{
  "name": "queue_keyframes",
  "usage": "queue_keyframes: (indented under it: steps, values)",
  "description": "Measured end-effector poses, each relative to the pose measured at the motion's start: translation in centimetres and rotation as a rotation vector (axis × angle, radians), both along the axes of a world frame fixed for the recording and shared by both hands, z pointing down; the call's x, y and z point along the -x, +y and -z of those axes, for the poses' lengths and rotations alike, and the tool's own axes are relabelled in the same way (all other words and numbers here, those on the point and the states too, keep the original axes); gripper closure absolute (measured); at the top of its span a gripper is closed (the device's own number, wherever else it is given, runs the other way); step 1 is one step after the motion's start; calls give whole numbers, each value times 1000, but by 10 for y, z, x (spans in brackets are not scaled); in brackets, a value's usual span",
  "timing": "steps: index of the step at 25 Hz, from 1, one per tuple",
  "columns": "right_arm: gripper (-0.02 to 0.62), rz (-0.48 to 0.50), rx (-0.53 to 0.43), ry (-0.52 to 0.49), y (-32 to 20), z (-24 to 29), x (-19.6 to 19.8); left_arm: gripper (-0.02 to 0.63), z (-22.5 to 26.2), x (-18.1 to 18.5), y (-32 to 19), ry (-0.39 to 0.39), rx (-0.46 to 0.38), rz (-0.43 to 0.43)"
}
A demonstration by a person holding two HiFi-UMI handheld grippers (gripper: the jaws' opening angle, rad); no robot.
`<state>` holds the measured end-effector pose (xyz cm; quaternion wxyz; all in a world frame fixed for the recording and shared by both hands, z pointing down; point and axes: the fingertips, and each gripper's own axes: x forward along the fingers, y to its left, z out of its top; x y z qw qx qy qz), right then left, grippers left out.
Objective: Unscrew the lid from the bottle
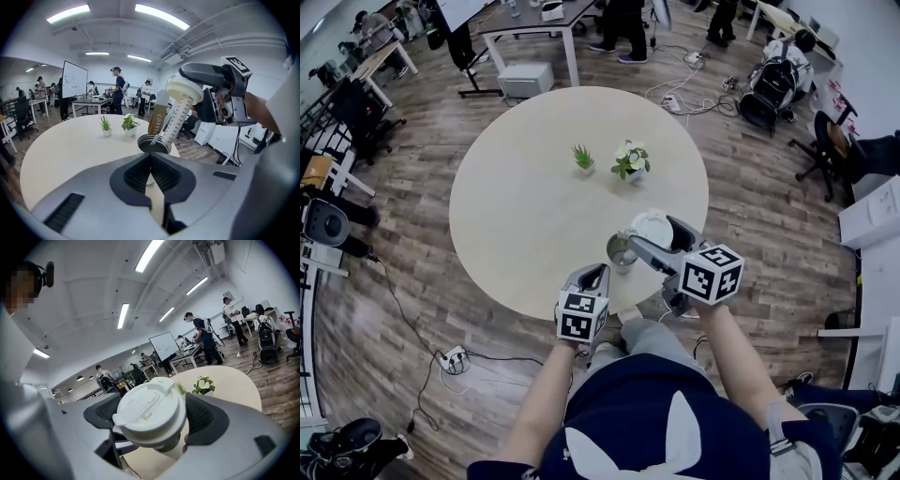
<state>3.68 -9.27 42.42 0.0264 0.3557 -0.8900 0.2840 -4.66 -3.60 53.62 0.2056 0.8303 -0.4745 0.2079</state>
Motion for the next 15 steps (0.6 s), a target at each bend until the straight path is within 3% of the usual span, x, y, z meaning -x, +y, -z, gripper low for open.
queue_keyframes:
  steps: [15]
  values:
    - [163, -25, -7, -74, 14, 17, -9, 584, 9, -4, 12, 11, -20, 1]
